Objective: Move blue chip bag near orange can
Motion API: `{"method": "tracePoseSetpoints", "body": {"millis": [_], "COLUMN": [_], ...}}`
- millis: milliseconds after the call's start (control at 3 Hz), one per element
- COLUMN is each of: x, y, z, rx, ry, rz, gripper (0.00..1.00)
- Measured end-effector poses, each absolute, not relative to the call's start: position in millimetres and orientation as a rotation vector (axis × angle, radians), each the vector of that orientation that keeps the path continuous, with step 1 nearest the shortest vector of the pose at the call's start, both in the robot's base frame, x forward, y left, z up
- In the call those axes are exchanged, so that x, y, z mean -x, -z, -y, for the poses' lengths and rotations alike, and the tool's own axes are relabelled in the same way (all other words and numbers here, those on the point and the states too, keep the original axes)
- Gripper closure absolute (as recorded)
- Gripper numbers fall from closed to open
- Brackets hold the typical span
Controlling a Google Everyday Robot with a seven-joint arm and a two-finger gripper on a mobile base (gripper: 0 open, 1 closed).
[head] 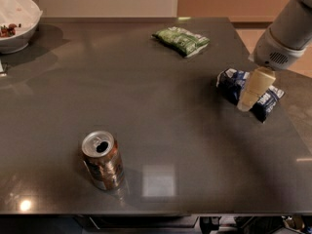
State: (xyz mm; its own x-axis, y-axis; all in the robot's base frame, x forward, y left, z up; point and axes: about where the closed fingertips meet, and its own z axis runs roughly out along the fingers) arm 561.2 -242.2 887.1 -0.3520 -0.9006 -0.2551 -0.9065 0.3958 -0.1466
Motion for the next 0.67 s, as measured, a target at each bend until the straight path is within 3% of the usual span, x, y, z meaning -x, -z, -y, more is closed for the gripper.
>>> {"method": "tracePoseSetpoints", "body": {"millis": [667], "x": [-586], "y": [-846], "z": [268], "rx": [1.543], "ry": [-0.039], "rz": [-2.45], "gripper": [0.0]}}
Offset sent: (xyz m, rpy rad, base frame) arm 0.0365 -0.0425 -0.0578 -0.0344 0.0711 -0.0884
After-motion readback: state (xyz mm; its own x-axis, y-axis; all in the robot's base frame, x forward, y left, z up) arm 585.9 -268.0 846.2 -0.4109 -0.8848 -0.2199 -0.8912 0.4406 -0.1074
